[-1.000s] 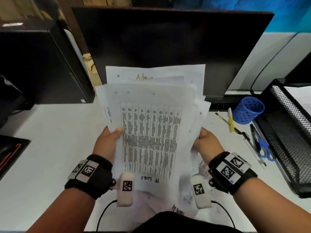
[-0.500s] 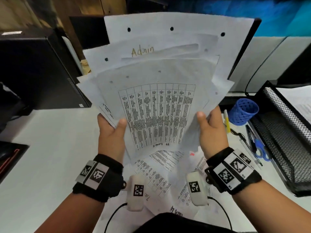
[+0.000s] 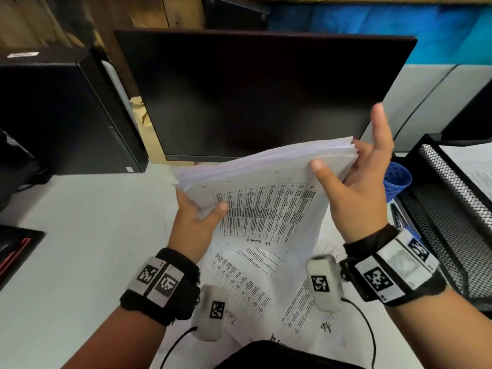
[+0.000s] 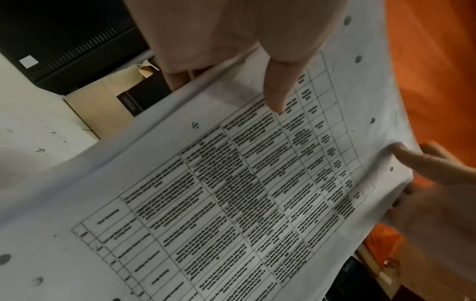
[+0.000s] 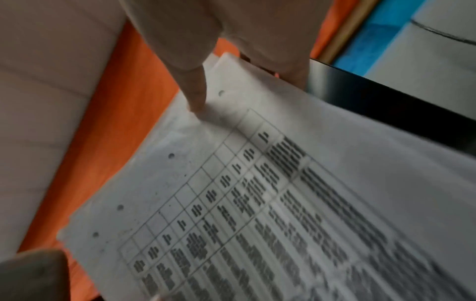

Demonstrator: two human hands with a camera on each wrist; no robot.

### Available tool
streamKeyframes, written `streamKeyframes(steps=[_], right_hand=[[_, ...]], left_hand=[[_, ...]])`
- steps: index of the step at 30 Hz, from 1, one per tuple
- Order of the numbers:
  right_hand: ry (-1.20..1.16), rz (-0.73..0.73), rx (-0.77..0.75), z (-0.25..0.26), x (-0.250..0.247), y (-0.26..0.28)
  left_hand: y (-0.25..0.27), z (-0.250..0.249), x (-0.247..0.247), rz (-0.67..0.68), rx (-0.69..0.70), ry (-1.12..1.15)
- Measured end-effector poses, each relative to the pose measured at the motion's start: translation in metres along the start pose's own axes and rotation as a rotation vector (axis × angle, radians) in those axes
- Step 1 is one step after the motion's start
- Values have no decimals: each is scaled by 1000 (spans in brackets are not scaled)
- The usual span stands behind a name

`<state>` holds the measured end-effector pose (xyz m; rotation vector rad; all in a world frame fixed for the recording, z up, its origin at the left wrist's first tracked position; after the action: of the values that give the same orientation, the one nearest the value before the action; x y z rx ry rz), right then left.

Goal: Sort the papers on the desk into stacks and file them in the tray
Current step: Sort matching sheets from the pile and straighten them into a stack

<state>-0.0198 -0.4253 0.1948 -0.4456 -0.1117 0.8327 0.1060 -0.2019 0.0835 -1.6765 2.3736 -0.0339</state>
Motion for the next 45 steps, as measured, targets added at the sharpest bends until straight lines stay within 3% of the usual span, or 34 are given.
streamKeyframes(steps=[3,8,11,14,18,26,33,45], right_hand=[[293,49,-101,8,10,-7],[460,-15,-29,-8,9,-13],[285,10,-17,-7,8,-11],[59,76,174,-37,10,-6],[197,103,409,-88,14,19],[71,-64,279,-68,18,29],[171,-4,534,-128,19,59],[346,61,662,-165,25,62]], left_hand=[[-2,1,4,18,-19,-12],[-1,0,5,-17,-39,10],[-3,-7,-4,-125,-22,33],[-7,-14,-14,-218,-5,52],[-10,-24,-17,-244,39,70],[4,-53,4,-218,188,100],[10,4,15,-161,22,51],[-8,56,30,-86,-226,-55]])
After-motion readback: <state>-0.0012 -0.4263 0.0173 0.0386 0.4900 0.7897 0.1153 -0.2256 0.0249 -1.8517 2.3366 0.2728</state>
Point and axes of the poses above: each hand's wrist, its own y-axis away from the middle knuckle, its own x-axis out of the palm, z = x × y, the point moved 10 cm from there along -y, towards the middle knuckle, and after that the axes turned 8 degrees about x, right-handed, at the moved point
